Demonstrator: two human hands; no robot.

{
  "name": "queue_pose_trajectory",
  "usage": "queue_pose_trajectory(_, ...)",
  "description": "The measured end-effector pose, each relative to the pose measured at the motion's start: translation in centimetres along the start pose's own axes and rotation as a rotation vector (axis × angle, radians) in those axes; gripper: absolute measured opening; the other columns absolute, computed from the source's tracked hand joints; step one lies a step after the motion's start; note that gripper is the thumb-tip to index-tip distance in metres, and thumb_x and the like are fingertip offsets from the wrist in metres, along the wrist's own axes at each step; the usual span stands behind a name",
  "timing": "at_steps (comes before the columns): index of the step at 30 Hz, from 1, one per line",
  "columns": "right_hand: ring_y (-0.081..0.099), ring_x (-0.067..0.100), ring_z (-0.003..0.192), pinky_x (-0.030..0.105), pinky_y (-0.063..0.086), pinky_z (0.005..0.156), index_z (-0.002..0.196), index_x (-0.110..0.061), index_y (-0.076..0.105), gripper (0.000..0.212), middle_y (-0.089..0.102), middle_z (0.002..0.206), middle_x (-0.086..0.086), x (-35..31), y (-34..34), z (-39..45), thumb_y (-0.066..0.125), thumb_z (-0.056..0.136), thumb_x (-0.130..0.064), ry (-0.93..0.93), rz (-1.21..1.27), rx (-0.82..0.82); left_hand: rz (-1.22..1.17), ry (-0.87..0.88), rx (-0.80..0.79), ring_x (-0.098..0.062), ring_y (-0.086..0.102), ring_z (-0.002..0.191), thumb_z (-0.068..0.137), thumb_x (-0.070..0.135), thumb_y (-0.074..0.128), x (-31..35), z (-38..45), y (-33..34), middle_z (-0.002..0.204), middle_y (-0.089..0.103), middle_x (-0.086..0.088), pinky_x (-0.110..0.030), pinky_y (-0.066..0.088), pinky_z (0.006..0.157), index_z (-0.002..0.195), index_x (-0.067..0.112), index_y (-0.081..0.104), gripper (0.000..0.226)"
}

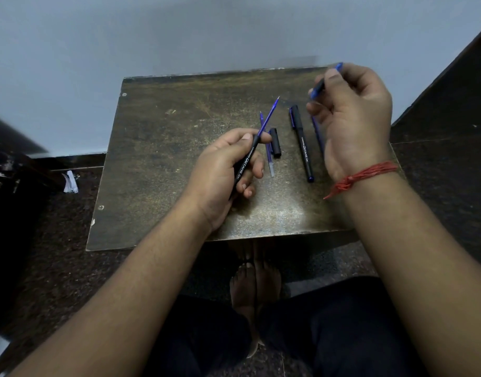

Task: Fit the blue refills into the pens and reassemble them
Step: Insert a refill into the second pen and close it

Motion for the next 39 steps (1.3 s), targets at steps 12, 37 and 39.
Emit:
queue_pose_trajectory(12,0.056,0.027,0.1,0.039,0.048,0.077,0.1,-0.018,0.057,0.013,0.063,0.096,0.001,1.2,3.0,-1.6,0.058,0.088,-0.023,-0.273,-1.396,-0.297,-0.003,0.048,0.095,-0.009,0.03,0.039,0.105,0.017,0.041,0.7,-0.1,-0.8,0.058,0.055,-0.002,-0.021,0.033,0.041,0.103,0.012,0.065,0.025)
queue_pose_trajectory(37,0.055,0.0,0.063,0.022,0.045,0.065,0.088,-0.011,0.069,0.023,0.062,0.071,-0.011,2.1,5.5,-4.6,0.066,0.094,-0.033,0.052,-0.687,-0.417,-0.028,0.033,0.098,-0.009,0.032,0.037,0.106,0.017,0.042,0.7,-0.1,-0.6,0.057,0.056,-0.004,-0.022,0.033,0.039,0.097,0.012,0.061,0.021)
queue_pose_trajectory(39,0.051,0.002,0.059,0.025,0.044,0.062,0.087,-0.002,0.067,0.024,0.06,0.07,-0.005,2.4,5.2,-4.5,0.069,0.093,-0.026,0.104,-0.572,-0.4,-0.024,0.025,0.084,-0.009,0.032,0.037,0.106,0.017,0.042,0.5,-0.2,-0.4,0.057,0.056,-0.005,-0.022,0.033,0.04,0.096,0.014,0.062,0.022)
Point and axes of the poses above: each hand's wrist, its own z-axis towards the middle knuckle, its own y-axis out of the palm, x = y × z, the point moved 7 cm from there along z, towards the middle knuckle
